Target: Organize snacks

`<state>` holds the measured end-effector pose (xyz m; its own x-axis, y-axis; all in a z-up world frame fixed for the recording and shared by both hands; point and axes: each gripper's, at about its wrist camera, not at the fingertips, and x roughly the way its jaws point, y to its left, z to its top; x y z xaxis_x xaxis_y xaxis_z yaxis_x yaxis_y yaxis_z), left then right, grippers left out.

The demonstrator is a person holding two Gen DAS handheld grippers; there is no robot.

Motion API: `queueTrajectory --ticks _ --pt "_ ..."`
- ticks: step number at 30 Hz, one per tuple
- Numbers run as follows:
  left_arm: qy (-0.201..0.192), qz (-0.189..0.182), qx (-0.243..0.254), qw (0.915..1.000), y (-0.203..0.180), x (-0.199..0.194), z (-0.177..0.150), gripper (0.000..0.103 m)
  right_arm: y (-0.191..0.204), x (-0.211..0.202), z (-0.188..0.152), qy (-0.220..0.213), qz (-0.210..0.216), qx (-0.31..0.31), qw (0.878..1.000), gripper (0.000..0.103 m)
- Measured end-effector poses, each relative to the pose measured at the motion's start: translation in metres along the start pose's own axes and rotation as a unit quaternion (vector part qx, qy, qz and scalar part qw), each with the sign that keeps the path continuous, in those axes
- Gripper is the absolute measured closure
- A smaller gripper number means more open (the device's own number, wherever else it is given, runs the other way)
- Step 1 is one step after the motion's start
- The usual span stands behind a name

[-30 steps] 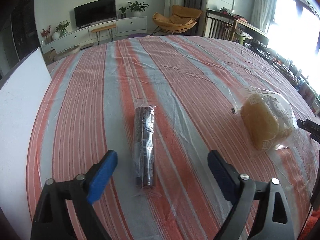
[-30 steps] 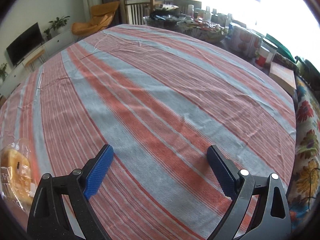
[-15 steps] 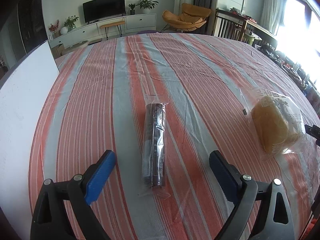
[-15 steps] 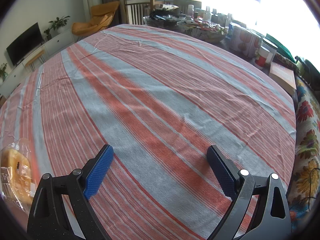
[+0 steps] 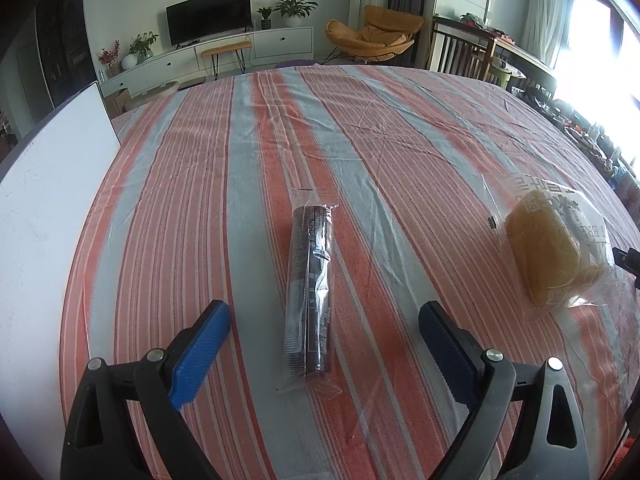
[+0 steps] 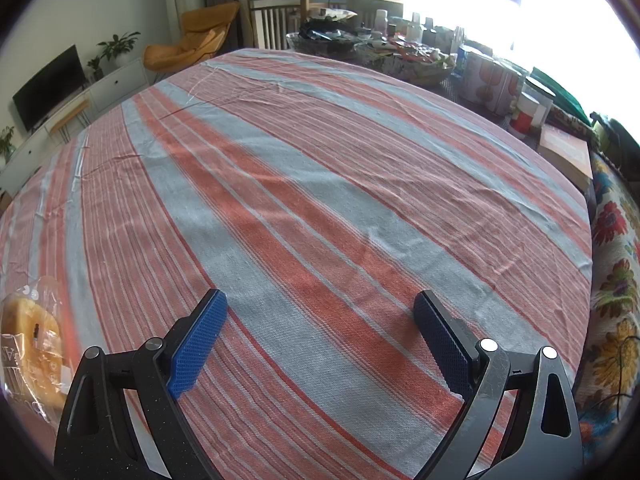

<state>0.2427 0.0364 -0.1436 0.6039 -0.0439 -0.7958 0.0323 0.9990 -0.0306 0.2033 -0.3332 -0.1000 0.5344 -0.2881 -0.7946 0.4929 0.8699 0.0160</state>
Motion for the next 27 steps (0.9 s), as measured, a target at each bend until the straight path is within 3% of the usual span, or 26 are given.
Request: queueTrajectory --ticks 27 --pt "0.004 0.007 0.006 1.0 -0.0019 0.0014 0.0003 0.007 0.0001 -0.0004 -0.0001 0.0 0.0 0.0 1.0 0.007"
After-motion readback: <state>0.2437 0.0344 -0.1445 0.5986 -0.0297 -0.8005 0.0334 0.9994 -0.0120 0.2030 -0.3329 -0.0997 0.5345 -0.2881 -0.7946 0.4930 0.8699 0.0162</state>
